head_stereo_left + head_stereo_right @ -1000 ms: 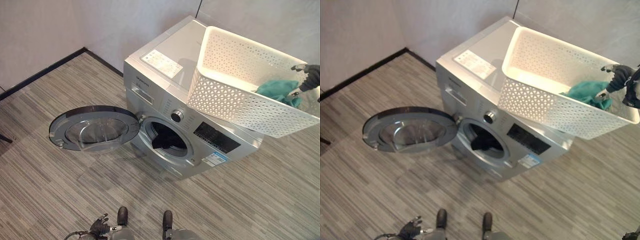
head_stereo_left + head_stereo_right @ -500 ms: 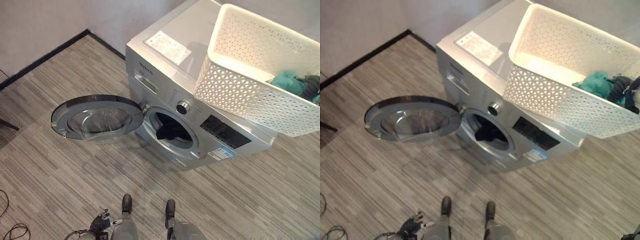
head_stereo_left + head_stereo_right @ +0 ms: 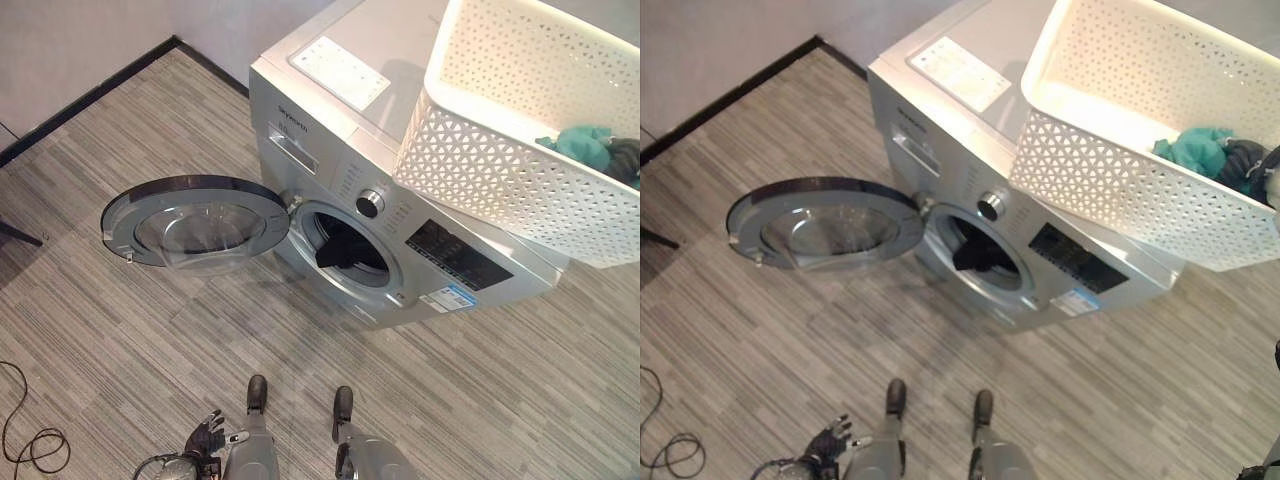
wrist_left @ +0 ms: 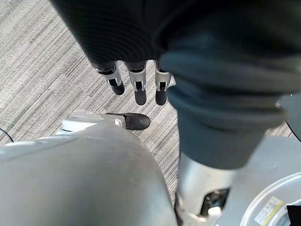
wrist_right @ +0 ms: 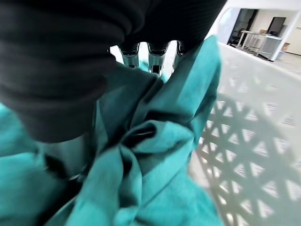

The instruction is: Grab the laundry basket,head to the washer,open it,put in the laundry and shut it.

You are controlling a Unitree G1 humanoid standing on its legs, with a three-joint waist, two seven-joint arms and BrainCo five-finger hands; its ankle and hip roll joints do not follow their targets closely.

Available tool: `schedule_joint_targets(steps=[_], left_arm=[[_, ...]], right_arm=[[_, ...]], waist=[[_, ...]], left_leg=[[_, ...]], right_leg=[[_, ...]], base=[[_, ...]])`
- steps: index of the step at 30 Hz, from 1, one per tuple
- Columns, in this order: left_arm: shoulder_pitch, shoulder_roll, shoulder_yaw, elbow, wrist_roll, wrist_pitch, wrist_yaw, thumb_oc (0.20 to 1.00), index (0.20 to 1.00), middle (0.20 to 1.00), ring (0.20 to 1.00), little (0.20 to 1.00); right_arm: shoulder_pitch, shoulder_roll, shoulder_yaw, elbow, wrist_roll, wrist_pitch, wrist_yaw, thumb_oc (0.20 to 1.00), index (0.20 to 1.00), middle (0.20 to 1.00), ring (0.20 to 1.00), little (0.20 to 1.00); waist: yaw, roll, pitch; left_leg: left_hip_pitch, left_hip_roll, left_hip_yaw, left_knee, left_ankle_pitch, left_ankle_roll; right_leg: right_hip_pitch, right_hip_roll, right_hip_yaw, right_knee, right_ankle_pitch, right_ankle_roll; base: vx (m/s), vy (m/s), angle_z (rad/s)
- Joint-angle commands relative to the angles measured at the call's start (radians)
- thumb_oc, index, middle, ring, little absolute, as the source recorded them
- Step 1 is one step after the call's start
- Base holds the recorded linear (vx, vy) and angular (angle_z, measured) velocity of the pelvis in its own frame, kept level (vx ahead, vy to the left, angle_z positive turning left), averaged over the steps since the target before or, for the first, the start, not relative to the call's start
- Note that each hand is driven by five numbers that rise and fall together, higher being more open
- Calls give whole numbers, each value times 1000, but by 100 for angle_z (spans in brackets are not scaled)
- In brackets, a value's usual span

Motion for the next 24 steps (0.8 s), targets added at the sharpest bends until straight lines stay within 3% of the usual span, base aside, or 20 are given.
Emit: schedule_joint_targets(steps=[1,3,8,9,11,16,17,20,22,24], left_arm=[[-35,-7,-50,16,-20,-18,-5,1000,1000,1000,1000,1000],[-36,-7,-48,20,-18,-19,-4,1000,1000,1000,1000,1000],[-60,-2,-25,77,21,-33,20,1000,1000,1000,1000,1000],[-60,0,-26,78,21,-33,20,1000,1000,1000,1000,1000],[-63,7,-3,106,49,-36,45,1000,1000,1000,1000,1000],[-58,15,21,115,76,-30,74,1000,1000,1000,1000,1000],[-51,21,26,86,81,-30,81,1000,1000,1000,1000,1000],[-39,37,27,20,88,-31,93,1000,1000,1000,1000,1000],[-13,62,38,-151,103,-37,101,1000,1000,1000,1000,1000],[1,78,30,-211,120,-38,98,1000,1000,1000,1000,1000]], right_arm=[[39,14,-13,-19,92,-31,-52,200,200,200,200,200],[46,14,-45,-11,107,-34,-77,200,200,200,200,200],[109,21,-336,-31,275,-95,-258,200,200,200,200,200],[114,21,-341,-33,275,-95,-259,200,200,200,200,200],[122,23,-534,-101,383,-145,-400,200,200,200,200,200],[175,25,-733,-240,433,-209,-548,200,200,200,200,200],[221,25,-822,-307,445,-241,-604,200,200,200,200,200],[283,28,-908,-395,452,-261,-649,200,200,200,200,200],[498,56,-1085,-630,429,-295,-677,200,200,200,200,200],[585,75,-1160,-692,421,-307,-683,200,200,200,200,200]], waist=[[27,-7,5],[26,-8,2],[12,-23,-31],[13,-24,-30],[2,-27,-64],[-11,-26,-104],[-16,-23,-119],[-18,-23,-131],[-35,-18,-148],[-36,-17,-155]], left_leg=[[72,69,33,49,-81,-32],[75,69,35,49,-82,-31],[100,65,40,51,-102,-25],[101,65,40,51,-102,-25],[127,61,47,51,-119,-18],[160,54,53,46,-137,-10],[172,50,52,46,-146,-7],[182,47,53,48,-152,-3],[193,39,57,54,-156,5],[201,41,57,53,-168,7]], right_leg=[[-28,-32,-8,19,-62,52],[-26,-32,-9,18,-62,52],[-1,-35,-8,24,-65,57],[0,-35,-8,24,-66,57],[22,-37,-7,25,-68,60],[54,-39,-1,22,-71,64],[64,-41,1,22,-72,65],[74,-42,3,23,-73,66],[81,-46,9,26,-67,66],[89,-44,10,24,-75,68]], base=[[0,0,0],[0,0,0],[0,0,0],[0,0,0],[47,33,0],[59,33,-2],[48,41,3],[24,32,-1],[18,54,-4],[20,12,-1]])
